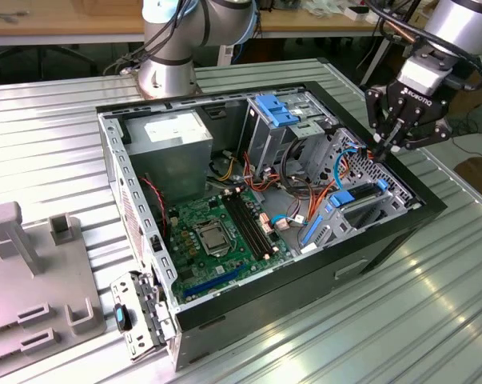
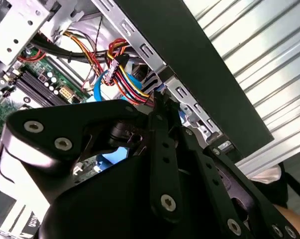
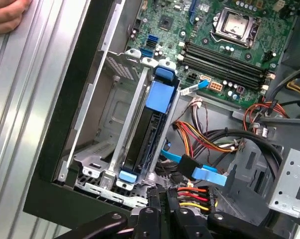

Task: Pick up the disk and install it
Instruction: 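Insert the first disk wire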

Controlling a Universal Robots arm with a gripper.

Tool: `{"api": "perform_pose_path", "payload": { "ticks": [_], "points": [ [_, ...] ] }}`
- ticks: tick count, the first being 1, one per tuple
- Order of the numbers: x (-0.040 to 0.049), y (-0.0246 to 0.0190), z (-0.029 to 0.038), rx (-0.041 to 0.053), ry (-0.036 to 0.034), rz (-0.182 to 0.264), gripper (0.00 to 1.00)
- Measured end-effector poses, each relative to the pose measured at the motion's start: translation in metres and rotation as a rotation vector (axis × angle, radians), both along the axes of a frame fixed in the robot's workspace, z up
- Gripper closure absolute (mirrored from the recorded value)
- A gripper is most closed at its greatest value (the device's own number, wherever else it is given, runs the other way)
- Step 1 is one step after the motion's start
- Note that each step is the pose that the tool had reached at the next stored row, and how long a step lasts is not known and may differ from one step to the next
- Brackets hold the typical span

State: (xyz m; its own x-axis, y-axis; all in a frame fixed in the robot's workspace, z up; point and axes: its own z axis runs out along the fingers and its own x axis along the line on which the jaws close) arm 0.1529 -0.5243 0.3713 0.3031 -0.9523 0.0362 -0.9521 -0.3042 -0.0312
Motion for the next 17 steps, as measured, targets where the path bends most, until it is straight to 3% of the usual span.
{"api": "perform_pose_path", "payload": {
  "ticks": [6, 8, 17],
  "points": [
    [0.0, 0.0, 0.0, 0.0, 0.0009, -0.099, 0.83],
    [0.0, -0.0002, 0.0001, -0.0001, 0.0009, -0.114, 0.83],
    [-0.0027, -0.0127, -0.0002, -0.0001, 0.001, -0.121, 0.83]
  ]
}}
